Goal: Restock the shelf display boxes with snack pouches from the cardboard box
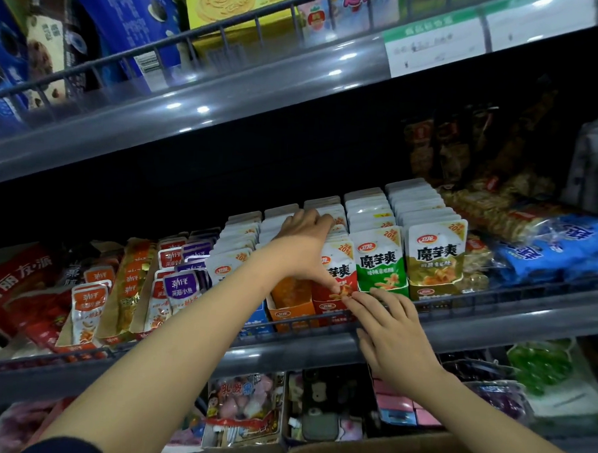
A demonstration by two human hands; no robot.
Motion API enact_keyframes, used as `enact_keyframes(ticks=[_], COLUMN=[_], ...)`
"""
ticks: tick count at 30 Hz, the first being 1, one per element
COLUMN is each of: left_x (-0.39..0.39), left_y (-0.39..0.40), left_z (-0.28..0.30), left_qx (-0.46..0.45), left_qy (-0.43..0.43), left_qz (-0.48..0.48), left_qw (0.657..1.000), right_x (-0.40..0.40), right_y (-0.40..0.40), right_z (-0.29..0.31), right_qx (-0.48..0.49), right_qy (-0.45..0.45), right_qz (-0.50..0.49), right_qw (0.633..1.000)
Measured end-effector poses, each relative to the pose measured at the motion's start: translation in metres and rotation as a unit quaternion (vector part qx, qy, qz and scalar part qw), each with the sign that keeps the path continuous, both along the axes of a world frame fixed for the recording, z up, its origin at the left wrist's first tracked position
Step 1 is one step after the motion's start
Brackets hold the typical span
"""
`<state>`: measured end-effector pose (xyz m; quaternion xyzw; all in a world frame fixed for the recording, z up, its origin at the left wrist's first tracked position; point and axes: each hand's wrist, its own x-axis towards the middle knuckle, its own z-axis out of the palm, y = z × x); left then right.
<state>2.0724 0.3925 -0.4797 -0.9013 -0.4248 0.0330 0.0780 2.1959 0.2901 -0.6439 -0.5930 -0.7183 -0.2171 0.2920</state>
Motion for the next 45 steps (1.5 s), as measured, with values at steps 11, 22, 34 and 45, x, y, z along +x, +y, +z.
enact_keyframes(ticks=[11,22,34,45], left_x=[0.008,-0.005,0.005,-0.014], left_y=[-0.008,0.001,0.016,0.007], left_z=[-0.001,-0.001,0.003,-0.002], left_qx=[0.031,-0.108,-0.091,-0.067], left_qy=[-0.014,-0.134,-0.009,-0.031], left_qz=[0.002,-0.026,-0.103,-0.075], left_qw=[0.999,0.985,0.990,0.994], right_x=[0.006,0.006,0.002,0.013], right_y=[0.012,0.013,0.006,-0.004], right_z=[0.006,0.003,0.002,0.012], right_qx=[-0.016,-0.009,-0.042,0.003], right_qy=[0.068,0.067,0.096,0.100], right_qz=[0.064,0.066,0.062,0.029], right_qw=[0.996,0.995,0.993,0.995])
